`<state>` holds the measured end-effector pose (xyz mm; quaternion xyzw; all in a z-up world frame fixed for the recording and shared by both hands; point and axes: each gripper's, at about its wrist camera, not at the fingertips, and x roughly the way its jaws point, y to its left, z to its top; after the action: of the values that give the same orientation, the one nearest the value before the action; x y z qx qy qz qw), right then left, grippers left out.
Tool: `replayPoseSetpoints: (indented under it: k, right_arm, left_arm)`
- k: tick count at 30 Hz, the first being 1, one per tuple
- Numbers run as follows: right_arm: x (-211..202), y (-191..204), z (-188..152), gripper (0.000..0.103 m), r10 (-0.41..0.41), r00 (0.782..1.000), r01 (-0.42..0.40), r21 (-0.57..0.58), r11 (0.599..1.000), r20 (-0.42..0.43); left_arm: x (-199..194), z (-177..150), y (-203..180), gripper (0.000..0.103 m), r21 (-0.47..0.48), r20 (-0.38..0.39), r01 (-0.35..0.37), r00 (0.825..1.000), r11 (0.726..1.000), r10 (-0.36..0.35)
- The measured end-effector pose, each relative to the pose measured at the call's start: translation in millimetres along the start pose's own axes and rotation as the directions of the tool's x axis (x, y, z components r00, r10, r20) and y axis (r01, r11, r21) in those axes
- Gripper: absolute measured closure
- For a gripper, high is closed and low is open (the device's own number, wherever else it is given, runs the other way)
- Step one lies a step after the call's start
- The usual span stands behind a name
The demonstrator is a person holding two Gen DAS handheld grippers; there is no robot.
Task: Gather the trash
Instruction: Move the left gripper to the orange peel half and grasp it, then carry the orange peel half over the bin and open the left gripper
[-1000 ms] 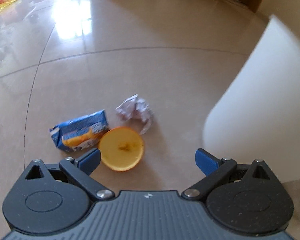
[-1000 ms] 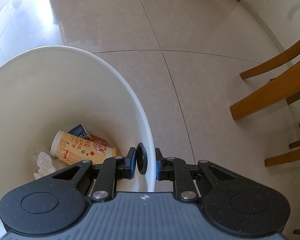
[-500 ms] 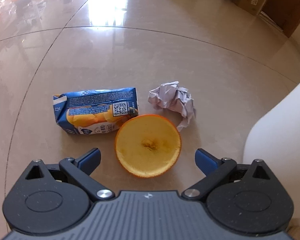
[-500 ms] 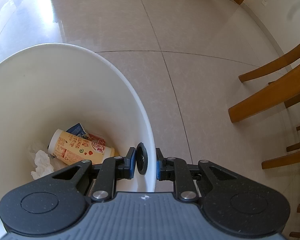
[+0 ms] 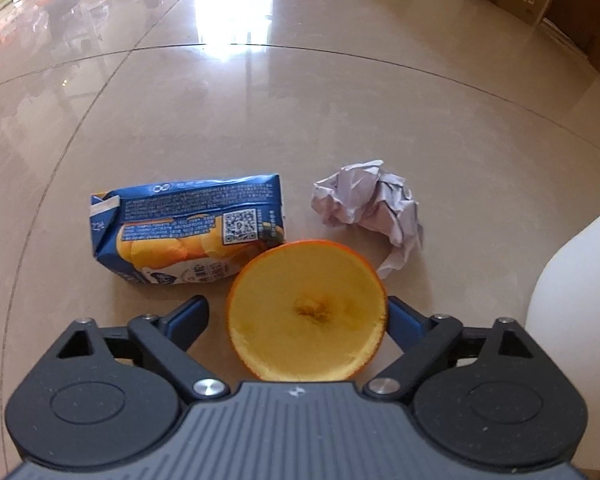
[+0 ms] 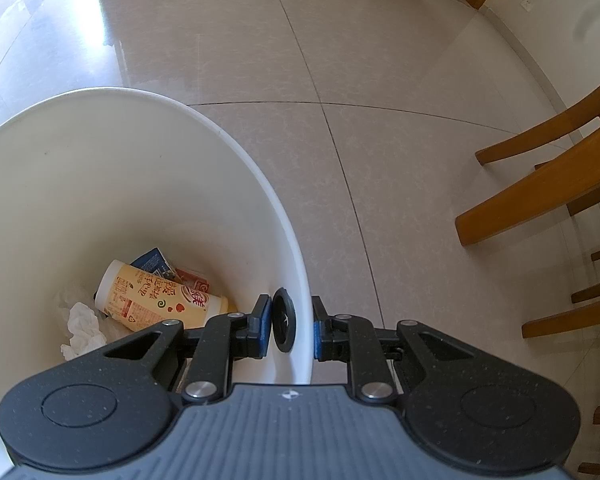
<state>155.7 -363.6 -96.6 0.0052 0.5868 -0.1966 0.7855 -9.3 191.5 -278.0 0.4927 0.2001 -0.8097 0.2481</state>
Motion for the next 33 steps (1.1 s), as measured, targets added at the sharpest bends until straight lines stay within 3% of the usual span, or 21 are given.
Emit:
replayPoseSetpoints:
  k: [4, 11, 23, 28, 33]
  right_arm:
    - [0.3, 0.4, 0.5, 0.08, -0.003, 1.0, 0.003, -0.003, 1.0, 0.0]
    - [0.3, -0.2, 1.3, 0.08, -0.004, 1.0, 0.004, -0.002, 1.0, -0.001]
    - [-0.4, 0.6, 0.9, 0.079, -0.011, 1.0, 0.011, -0.003, 1.0, -0.001]
    - [-0.4, 0.4, 0.5, 0.079, -0.012, 1.0, 0.012, 0.0, 1.0, -0.002]
    - [0.1, 1.3, 0.3, 0.079, -0.016, 1.0, 0.016, -0.003, 1.0, -0.003]
  left_arm:
    - [-3.3, 1.5, -3.8, 0.024, 0.021, 0.008, 0.015, 1.0, 1.0, -0.015]
    - [-8.1, -1.0, -5.0, 0.032, 0.017, 0.004, 0.011, 1.0, 1.0, -0.011]
    - [-34.8, 7.8, 2.2, 0.038, 0.119, -0.049, -0.005, 0.999, 0.993, 0.011]
    - [-60.5, 11.5, -5.4, 0.038, 0.223, -0.07, 0.03, 0.997, 0.974, -0.014]
    - [-106.4, 23.5, -15.7, 0.038, 0.286, -0.128, 0.117, 0.988, 0.951, -0.084]
